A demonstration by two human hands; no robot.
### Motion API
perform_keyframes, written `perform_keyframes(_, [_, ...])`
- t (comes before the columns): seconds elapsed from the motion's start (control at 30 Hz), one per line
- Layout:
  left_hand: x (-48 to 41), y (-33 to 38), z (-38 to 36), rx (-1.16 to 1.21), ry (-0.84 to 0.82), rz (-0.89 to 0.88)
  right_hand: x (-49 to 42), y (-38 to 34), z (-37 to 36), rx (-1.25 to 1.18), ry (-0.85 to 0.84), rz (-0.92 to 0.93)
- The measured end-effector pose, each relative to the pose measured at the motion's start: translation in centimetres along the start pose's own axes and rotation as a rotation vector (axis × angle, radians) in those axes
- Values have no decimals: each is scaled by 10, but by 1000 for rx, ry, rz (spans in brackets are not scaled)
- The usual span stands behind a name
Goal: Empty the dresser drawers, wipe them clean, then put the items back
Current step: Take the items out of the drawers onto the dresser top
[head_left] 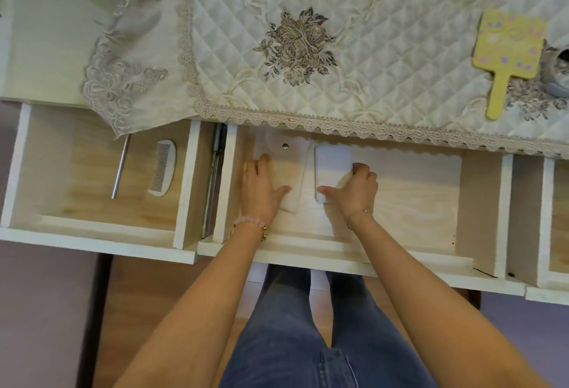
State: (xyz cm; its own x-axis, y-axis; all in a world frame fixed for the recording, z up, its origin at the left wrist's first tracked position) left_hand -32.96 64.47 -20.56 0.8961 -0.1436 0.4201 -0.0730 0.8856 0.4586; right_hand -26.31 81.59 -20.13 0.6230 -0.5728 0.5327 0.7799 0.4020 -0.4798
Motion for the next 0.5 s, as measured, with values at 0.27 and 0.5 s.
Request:
perform_keyframes(0.27, [-3,4,1,116,-11,135,-10,6,0,-62,-44,-124])
perform_keyframes(0.5, [1,2,1,357,-67,233,-11,14,6,-103,-93,-134])
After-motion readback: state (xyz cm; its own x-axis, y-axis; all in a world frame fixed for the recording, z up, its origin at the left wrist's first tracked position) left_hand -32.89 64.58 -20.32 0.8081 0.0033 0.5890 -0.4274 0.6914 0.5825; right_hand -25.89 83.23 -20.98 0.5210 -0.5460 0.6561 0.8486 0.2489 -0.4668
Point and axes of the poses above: each hand's wrist, its own x-axis away from the middle knuckle, its own z-axis out of the back of the hand, y = z × x, the point moved 2 cm from there along -x, towards the middle knuckle, and after that the axes turned 3 degrees about z, right-handed, at the moved point
